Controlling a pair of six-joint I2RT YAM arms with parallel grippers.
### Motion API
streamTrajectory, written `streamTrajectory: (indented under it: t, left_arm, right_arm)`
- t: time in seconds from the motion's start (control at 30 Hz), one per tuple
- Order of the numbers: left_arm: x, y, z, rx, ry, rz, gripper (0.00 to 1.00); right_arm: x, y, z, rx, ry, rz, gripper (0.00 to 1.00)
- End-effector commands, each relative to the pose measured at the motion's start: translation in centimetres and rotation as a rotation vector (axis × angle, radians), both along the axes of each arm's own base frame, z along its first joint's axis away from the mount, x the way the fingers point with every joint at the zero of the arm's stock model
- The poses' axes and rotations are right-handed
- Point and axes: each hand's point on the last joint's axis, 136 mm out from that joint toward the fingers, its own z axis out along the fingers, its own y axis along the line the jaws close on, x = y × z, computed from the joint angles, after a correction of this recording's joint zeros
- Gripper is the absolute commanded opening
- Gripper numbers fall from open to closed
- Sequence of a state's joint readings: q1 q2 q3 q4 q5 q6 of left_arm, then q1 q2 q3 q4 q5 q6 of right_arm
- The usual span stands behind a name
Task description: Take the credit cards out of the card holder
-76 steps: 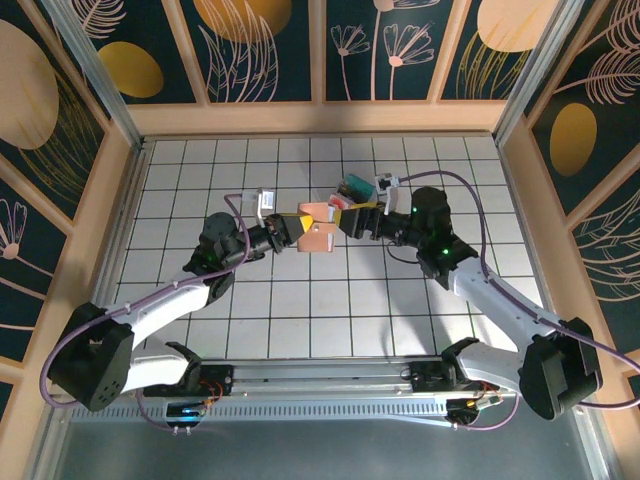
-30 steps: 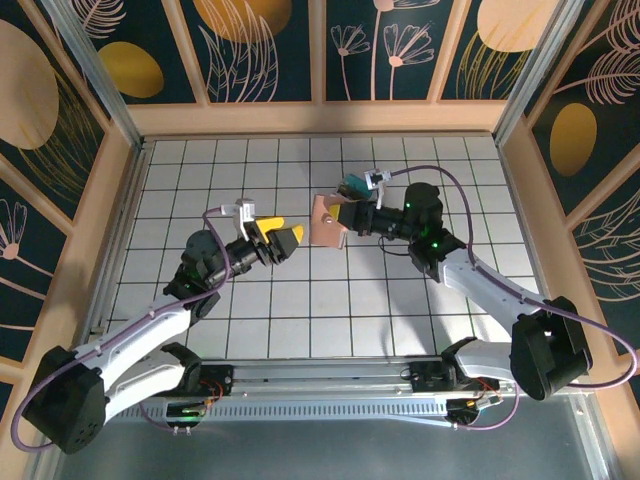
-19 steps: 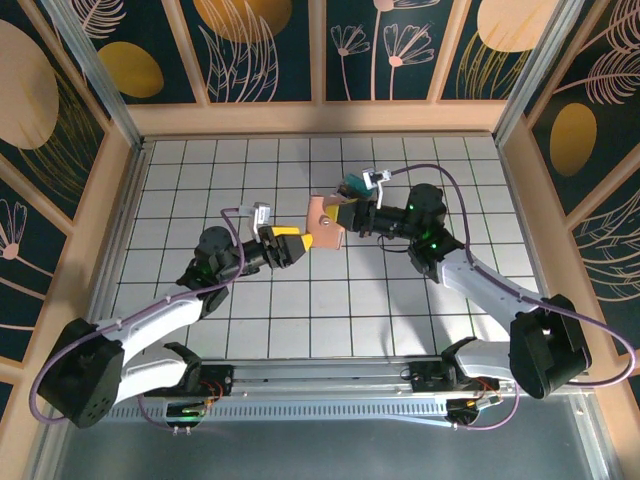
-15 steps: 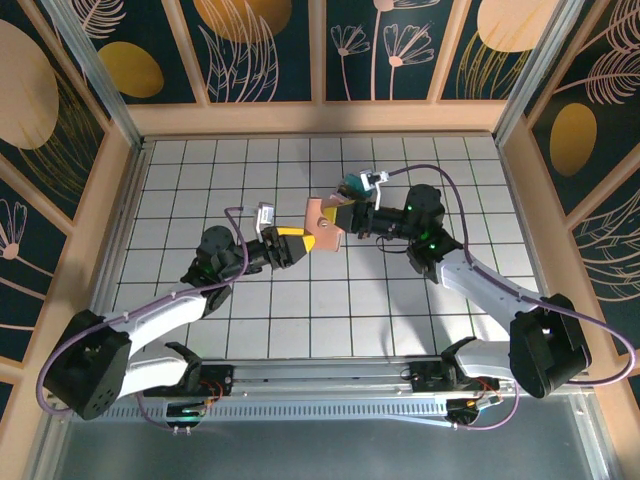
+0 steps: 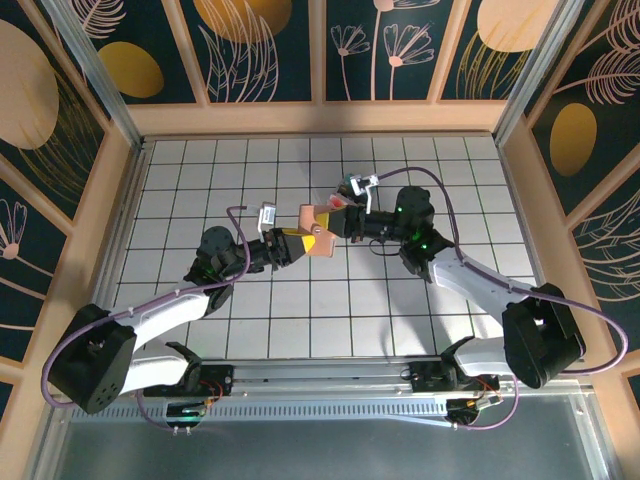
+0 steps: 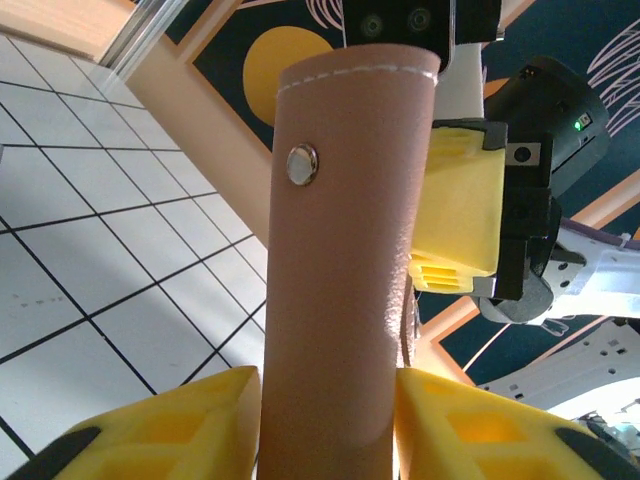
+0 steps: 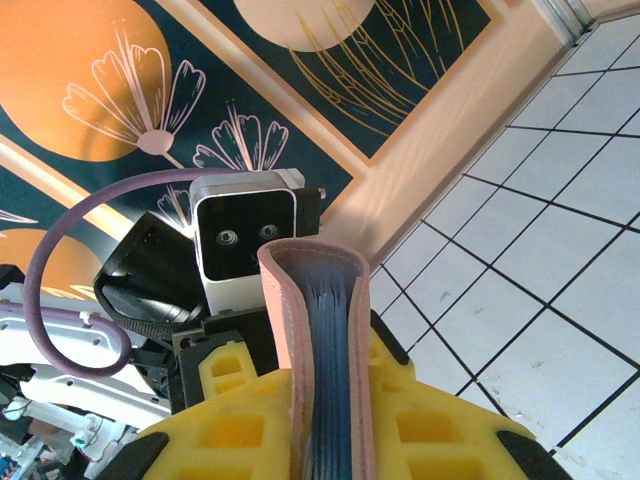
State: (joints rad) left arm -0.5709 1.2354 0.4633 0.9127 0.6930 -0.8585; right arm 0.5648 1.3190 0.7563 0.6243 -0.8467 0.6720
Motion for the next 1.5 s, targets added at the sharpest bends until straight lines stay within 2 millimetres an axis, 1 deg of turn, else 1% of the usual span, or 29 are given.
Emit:
streamTrajectory:
  t: [0.0, 0.1, 0.13, 0.2, 0.3, 0.4, 0.47, 0.53, 0.77, 0.9, 0.97, 1.0, 1.1, 1.17, 1.23, 1.37, 1.47]
  left_arm:
    - [-0.3, -0.2, 0.3, -0.012, -0.024, -0.017, 0.34]
    - [-0.4, -0.2, -0.3, -0.002, -0.008, -0.019, 0.29]
    - [-0.4, -0.1, -0.5, 0.002, -0.002, -0.021, 0.30]
    - [-0.6, -0.2, -0.7, 0.010, 0.002, -0.026, 0.37]
    - [-0.7, 0.0, -1.2, 0.030, 0.009, -0.020, 0.44]
    - [-0.8, 0.2, -1.4, 0.045, 0.006, -0.014, 0.48]
    - [-0.9, 0.3, -1.5, 0.053, 0.006, -0.009, 0.48]
    - [-0.8, 0.4, -1.8, 0.062, 0.011, -0.003, 0.44]
    - [-0.7, 0.2, -1.7, 0.056, 0.013, -0.003, 0.28]
    - [-0.8, 0.1, -1.8, 0.056, 0.011, -0.013, 0.16]
    - [-0.6, 0.2, -1.8, 0.063, -0.001, -0.002, 0.09]
    - [-0.5, 0.3, -1.8, 0.069, -0.007, 0.008, 0.08]
    - [0.6, 0.9, -2.3, 0.119, -0.021, 0.084, 0.05]
    - [1.5, 1.5, -2.6, 0.165, -0.043, 0.151, 0.03]
    - [2.1, 2.1, -3.0, 0.206, -0.070, 0.210, 0.01]
    - [3.3, 3.2, -3.6, 0.258, -0.099, 0.318, 0.00]
    - [3.8, 3.5, -4.2, 0.286, -0.102, 0.356, 0.00]
  right_arm:
    - [-0.5, 0.4, 2.7, 0.053, -0.083, 0.028, 0.09]
    - [-0.3, 0.3, 2.8, 0.047, -0.088, 0.013, 0.09]
    - [-0.2, 0.3, 2.8, 0.044, -0.091, 0.006, 0.09]
    - [-0.1, 0.2, 2.9, 0.041, -0.099, -0.004, 0.09]
    - [-0.1, 0.1, 3.2, 0.041, -0.108, -0.010, 0.09]
    - [-0.1, 0.0, 3.3, 0.039, -0.110, -0.013, 0.09]
    - [-0.1, 0.0, 3.3, 0.038, -0.113, -0.015, 0.09]
    - [-0.2, 0.0, 3.2, 0.037, -0.110, -0.012, 0.09]
    - [-0.1, 0.0, 3.1, 0.038, -0.104, -0.017, 0.10]
    - [0.2, 0.1, 2.8, 0.029, -0.092, -0.028, 0.11]
    - [0.6, 0.0, 2.4, 0.013, -0.081, -0.048, 0.14]
    - [0.8, 0.0, 2.3, 0.006, -0.077, -0.060, 0.16]
    - [2.0, -0.4, 1.4, -0.052, -0.050, -0.142, 0.29]
    - [3.0, -0.9, 0.6, -0.109, -0.028, -0.229, 0.40]
    - [4.2, -1.6, -0.4, -0.184, -0.004, -0.337, 0.45]
    - [5.8, -3.2, -2.6, -0.330, 0.058, -0.516, 0.45]
    - [5.7, -3.2, -3.2, -0.392, 0.080, -0.569, 0.45]
